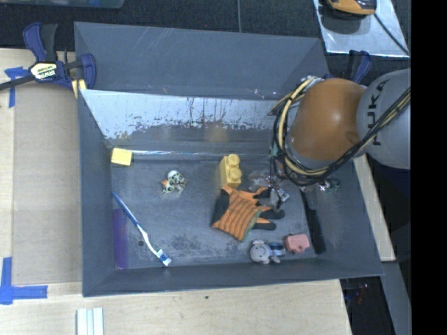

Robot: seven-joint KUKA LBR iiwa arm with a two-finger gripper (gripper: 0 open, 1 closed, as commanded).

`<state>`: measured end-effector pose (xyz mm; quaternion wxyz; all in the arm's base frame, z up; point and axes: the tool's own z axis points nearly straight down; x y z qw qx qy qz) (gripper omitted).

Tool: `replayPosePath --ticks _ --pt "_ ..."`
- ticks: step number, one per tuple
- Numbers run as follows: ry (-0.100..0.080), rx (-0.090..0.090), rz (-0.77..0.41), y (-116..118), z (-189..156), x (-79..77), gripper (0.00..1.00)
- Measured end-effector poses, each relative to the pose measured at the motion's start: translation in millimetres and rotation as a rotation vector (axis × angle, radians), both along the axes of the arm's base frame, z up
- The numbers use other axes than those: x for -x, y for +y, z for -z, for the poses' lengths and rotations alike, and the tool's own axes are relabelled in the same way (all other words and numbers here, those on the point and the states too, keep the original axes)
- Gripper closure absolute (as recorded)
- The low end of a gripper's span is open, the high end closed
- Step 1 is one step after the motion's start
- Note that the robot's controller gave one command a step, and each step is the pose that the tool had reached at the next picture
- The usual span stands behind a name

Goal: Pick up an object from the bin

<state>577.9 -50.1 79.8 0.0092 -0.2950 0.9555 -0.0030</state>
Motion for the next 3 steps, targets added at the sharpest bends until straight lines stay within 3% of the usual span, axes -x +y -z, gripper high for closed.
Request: replayPosePath --ticks 3 --pt "-0.003 0.000 0.003 0 -57 -0.5 1.00"
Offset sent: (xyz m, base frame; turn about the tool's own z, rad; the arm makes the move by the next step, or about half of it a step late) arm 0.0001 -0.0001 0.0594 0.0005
